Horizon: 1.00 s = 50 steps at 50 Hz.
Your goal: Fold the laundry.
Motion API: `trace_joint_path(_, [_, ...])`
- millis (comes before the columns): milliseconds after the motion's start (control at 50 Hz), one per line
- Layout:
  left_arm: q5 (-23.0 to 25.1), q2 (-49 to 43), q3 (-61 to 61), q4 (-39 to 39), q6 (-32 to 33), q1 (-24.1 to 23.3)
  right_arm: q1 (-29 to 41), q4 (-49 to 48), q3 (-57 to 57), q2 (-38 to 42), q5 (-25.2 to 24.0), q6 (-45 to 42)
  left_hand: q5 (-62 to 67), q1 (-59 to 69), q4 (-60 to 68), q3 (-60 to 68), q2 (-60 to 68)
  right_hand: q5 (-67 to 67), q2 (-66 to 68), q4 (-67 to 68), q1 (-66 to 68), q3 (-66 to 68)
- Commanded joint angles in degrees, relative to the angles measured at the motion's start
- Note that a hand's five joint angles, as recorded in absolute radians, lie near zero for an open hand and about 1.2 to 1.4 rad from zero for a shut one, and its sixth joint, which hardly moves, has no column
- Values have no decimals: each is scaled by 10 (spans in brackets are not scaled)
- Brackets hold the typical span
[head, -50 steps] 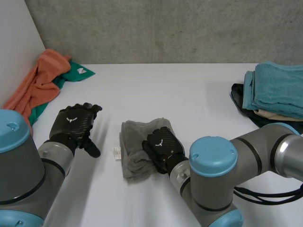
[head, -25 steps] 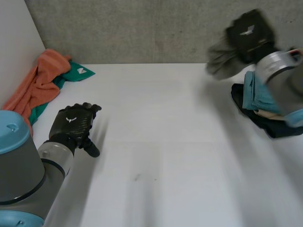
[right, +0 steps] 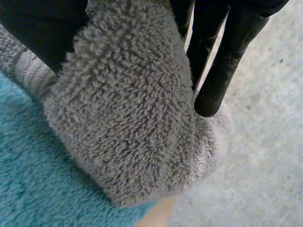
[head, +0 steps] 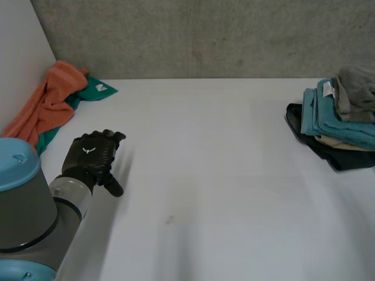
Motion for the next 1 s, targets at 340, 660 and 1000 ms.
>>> trace_joint_path(340, [0,-4,-1,0,0,0,-36,68,29,-110,12,22,-12,0,-3,-7,-2,-541,-556,-581,-402,-553])
trace_joint_path(660, [1,-4,-2,-1,0,-1,-43,280,-175,-93,9,164,-12,0,-3,-7,-2,-541,-556,-581,-402,-553])
trace_joint_path(1000, [1,-4,-4,-1,0,0,36,376,-339,68,15,165,-14,-2,-5,-9,-4,-541,-556,-581,-402,-553])
